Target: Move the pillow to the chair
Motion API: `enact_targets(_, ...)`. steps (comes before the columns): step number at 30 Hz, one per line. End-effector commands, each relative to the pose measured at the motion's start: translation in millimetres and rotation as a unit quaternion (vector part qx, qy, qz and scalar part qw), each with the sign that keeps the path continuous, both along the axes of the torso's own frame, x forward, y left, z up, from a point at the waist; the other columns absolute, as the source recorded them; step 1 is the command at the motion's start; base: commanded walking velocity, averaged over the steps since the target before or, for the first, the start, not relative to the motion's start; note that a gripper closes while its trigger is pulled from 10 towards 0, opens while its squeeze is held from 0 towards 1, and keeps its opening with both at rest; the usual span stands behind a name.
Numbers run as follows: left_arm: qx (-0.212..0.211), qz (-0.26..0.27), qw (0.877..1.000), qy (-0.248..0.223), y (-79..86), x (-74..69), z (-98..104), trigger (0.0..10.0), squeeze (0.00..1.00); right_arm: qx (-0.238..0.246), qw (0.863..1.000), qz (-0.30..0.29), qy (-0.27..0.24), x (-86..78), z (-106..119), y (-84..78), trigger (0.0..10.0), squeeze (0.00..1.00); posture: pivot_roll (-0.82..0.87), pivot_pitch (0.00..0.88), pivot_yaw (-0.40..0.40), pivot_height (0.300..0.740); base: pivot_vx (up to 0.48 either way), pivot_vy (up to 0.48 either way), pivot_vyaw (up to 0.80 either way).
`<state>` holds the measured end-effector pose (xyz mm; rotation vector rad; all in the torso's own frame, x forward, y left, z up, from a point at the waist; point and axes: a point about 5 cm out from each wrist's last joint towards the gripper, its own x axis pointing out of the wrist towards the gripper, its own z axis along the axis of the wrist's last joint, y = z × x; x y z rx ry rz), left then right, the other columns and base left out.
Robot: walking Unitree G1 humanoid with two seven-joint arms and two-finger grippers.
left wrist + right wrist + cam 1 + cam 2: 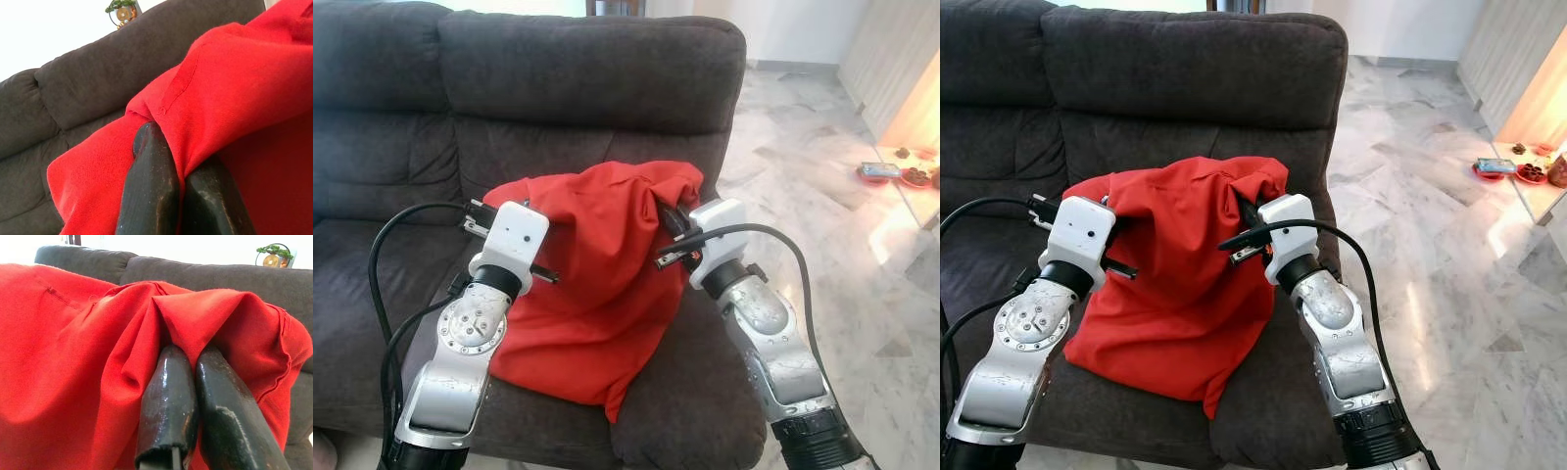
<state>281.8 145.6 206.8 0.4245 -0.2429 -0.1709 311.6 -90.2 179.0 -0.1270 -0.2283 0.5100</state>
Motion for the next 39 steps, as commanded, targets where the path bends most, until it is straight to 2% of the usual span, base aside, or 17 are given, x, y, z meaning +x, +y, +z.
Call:
enact_targets(1,0.001,-0.031,1.0,-0.006,-12.0,-0.9,2,10.0,0.0,-0.003,0.999,0.026,-0.018,-3.2,7,10.9,10.0,0.0,0.07,0.109,-0.025,0.74,0.0,0.0,0.0)
enact_targets(2,0.002,-0.029,1.0,-0.008,-11.1,-0.6,2,10.0,0.62,-0.001,0.999,0.027,-0.018,-3.3,7,11.4,10.0,0.0,0.07,0.105,-0.023,0.74,0.0,0.0,0.0)
enact_targets(3,0.004,-0.026,1.0,-0.011,-10.3,-0.3,3,10.0,1.0,0.003,0.999,0.03,-0.016,-3.3,8,12.0,10.0,0.0,0.07,0.104,-0.025,0.74,0.0,0.0,0.0)
enact_targets(4,0.003,-0.024,1.0,-0.012,-9.8,-0.2,3,10.0,1.0,0.005,0.999,0.032,-0.016,-3.3,8,12.2,10.0,0.0,0.07,0.104,-0.025,0.74,0.0,0.0,0.0)
enact_targets(5,0.001,-0.023,1.0,-0.014,-9.4,-0.1,3,10.0,1.0,0.007,0.999,0.032,-0.015,-3.3,8,12.6,10.0,1.0,0.07,0.104,-0.025,0.74,0.0,0.0,0.0)
enact_targets(24,-0.009,-0.033,0.999,-0.021,-12.1,-0.9,8,10.0,1.0,0.022,0.999,0.039,-0.013,-3.4,10,12.8,10.0,1.0,0.07,0.115,-0.026,0.74,0.0,0.0,0.0)
enact_targets(28,-0.009,-0.033,0.999,-0.025,-12.2,-0.3,10,10.0,1.0,0.011,1.0,0.015,-0.021,-0.7,11,8.8,10.0,1.0,0.07,0.118,-0.024,0.74,0.0,0.0,0.0)
enact_targets(29,-0.01,-0.033,0.999,-0.025,-12.4,-0.2,10,10.0,1.0,0.009,1.0,0.006,-0.021,0.7,10,6.8,10.0,0.85,0.07,0.118,-0.024,0.74,0.0,0.0,0.0)
enact_targets(30,-0.011,-0.034,0.999,-0.026,-12.8,-0.2,10,10.0,1.0,0.008,1.0,-0.005,-0.02,2.2,10,4.1,10.0,0.38,0.07,0.118,-0.024,0.74,0.0,0.0,0.0)
enact_targets(31,-0.012,-0.035,0.999,-0.026,-13.3,-0.2,11,10.0,1.0,0.008,1.0,-0.016,-0.019,3.8,9,1.2,10.0,0.38,0.07,0.118,-0.024,0.74,0.0,0.0,0.0)
enact_targets(32,-0.012,-0.034,0.999,-0.025,-13.4,0.1,10,10.0,1.0,0.009,0.999,-0.031,-0.017,5.9,9,-2.7,10.0,0.0,0.07,0.118,-0.022,0.74,0.0,0.0,0.0)
enact_targets(35,-0.012,-0.029,0.999,-0.021,-12.7,0.6,7,10.0,1.0,0.01,0.997,-0.075,-0.01,12.2,6,-15.5,10.0,0.0,0.07,0.118,-0.022,0.74,0.0,0.0,0.0)
enact_targets(36,-0.017,-0.025,0.999,-0.015,-11.2,1.0,4,10.0,1.0,0.007,0.995,-0.102,-0.004,16.0,3,-24.6,10.0,0.0,0.07,0.118,-0.022,0.74,0.0,0.0,0.0)
enact_targets(37,-0.02,-0.02,1.0,-0.007,-8.7,1.5,-1,10.0,0.0,0.002,0.991,-0.132,0.002,19.2,-1,-34.2,10.0,0.0,0.07,0.118,-0.022,0.74,0.0,0.0,0.0)
enact_targets(38,-0.023,-0.016,1.0,-0.001,-6.9,1.8,-4,10.0,0.0,-0.002,0.988,-0.153,0.006,21.1,-5,-40.8,10.0,0.0,0.07,0.118,-0.022,0.74,0.0,0.0,0.0)
enact_targets(39,-0.023,-0.016,1.0,-0.001,-6.9,1.8,-4,10.0,0.0,-0.002,0.988,-0.153,0.006,21.1,-5,-40.8,10.0,0.0,0.07,0.118,-0.022,0.74,0.0,0.0,0.0)
